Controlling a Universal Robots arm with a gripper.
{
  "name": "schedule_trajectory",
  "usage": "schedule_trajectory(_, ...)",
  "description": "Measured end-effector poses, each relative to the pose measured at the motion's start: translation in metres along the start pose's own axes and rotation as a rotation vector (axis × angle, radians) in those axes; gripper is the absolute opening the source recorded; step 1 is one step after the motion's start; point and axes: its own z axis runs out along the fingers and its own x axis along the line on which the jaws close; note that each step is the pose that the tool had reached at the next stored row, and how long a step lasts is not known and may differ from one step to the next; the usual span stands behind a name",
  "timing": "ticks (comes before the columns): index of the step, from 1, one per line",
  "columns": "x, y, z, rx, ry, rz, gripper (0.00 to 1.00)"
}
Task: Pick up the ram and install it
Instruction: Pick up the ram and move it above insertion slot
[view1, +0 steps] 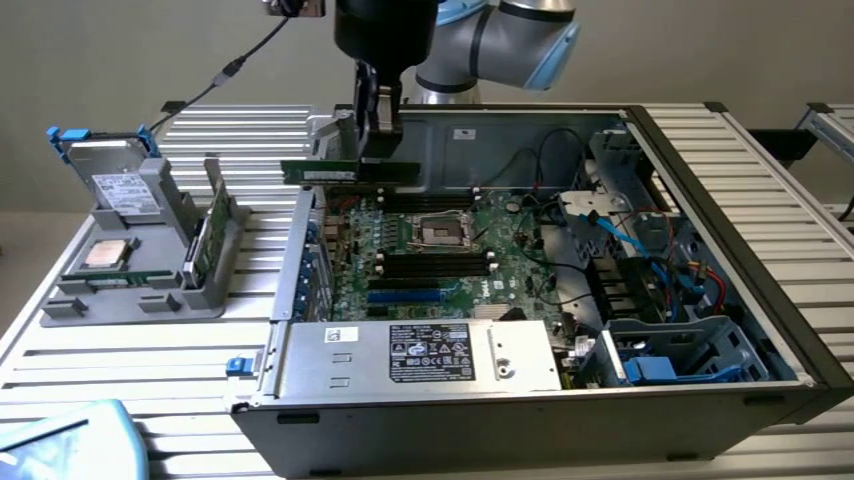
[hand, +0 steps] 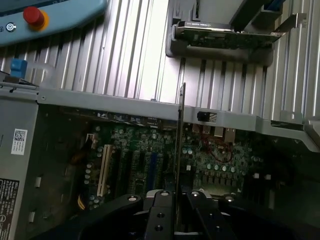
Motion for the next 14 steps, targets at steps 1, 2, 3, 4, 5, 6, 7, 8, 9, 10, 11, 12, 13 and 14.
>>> schedule_trajectory(1,0.000,-0.0036,-0.0006,0.0010,0.0013,0.000,0.14)
schedule_trajectory(2,0.000,-0.0073,-0.0012,0.0022,0.0027,0.000,0.14)
schedule_trajectory(3,0.000,-0.0112,-0.0018,0.0037,0.0042,0.001,0.14)
schedule_trajectory(4,0.000,-0.0151,-0.0022,0.0057,0.0056,0.001,0.14)
schedule_trajectory(5,0.000,-0.0190,-0.0027,0.0080,0.0074,0.001,0.14)
schedule_trajectory(6,0.000,-0.0230,-0.0030,0.0109,0.0097,0.001,0.14)
schedule_trajectory(7,-0.001,-0.0271,-0.0033,0.0141,0.0122,0.002,0.14)
schedule_trajectory(8,-0.001,-0.0308,-0.0034,0.0170,0.0143,0.002,0.14)
schedule_trajectory(9,-0.002,-0.0349,-0.0036,0.0202,0.0166,0.003,0.14)
schedule_trajectory(10,-0.002,-0.0386,-0.0038,0.0228,0.0186,0.003,0.14)
schedule_trajectory(11,-0.003,-0.0424,-0.0040,0.0258,0.0205,0.003,0.14)
schedule_trajectory(12,-0.003,-0.0461,-0.0040,0.0287,0.0221,0.003,0.14)
schedule_trajectory(13,-0.004,-0.0497,-0.0040,0.0314,0.0237,0.004,0.14)
schedule_trajectory(14,-0.005,-0.0532,-0.0039,0.0335,0.0249,0.004,0.14)
